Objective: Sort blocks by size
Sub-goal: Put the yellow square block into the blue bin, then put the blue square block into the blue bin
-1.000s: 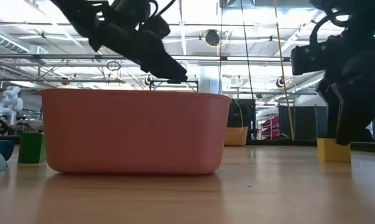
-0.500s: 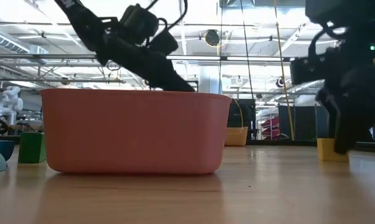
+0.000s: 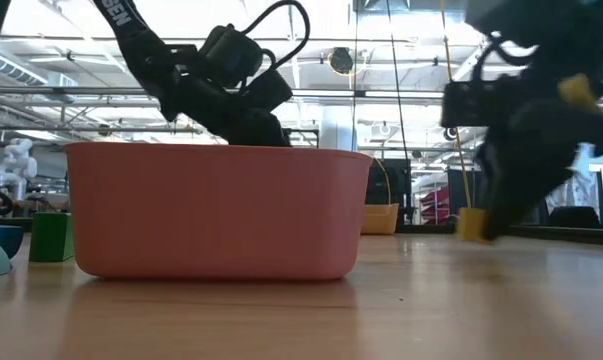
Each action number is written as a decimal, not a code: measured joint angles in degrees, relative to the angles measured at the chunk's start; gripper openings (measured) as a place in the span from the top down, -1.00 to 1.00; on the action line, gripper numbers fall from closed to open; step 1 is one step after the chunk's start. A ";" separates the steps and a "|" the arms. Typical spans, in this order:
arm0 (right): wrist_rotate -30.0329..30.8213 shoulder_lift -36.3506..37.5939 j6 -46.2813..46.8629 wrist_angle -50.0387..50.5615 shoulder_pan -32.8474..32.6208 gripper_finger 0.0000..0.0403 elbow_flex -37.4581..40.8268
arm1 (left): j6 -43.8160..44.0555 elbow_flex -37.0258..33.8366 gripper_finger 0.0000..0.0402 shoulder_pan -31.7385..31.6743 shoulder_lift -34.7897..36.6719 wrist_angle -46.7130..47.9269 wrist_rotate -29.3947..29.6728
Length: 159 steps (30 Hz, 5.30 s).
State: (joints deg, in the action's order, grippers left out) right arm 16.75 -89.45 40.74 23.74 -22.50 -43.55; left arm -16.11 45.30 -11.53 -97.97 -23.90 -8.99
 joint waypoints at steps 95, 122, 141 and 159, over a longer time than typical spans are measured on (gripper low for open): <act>37.09 0.09 -65.18 -46.62 24.11 0.03 -0.11 | 41.98 6.34 0.31 -7.51 -0.26 -8.00 2.09; 29.21 0.94 -23.30 -13.86 21.64 0.05 -0.11 | 28.82 6.25 0.31 -31.07 -0.29 14.81 11.04; 20.92 0.94 -18.00 -7.83 16.82 0.05 -0.11 | 22.79 6.25 -0.17 -31.58 -0.29 15.18 15.93; 3.67 0.94 -12.64 8.68 9.74 0.05 -7.37 | 15.62 6.29 -0.19 -18.99 1.09 11.41 8.81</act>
State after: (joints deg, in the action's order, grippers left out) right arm 20.42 -88.51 28.10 32.42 -12.76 -50.92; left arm -0.49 51.59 -30.52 -96.88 -12.49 -0.18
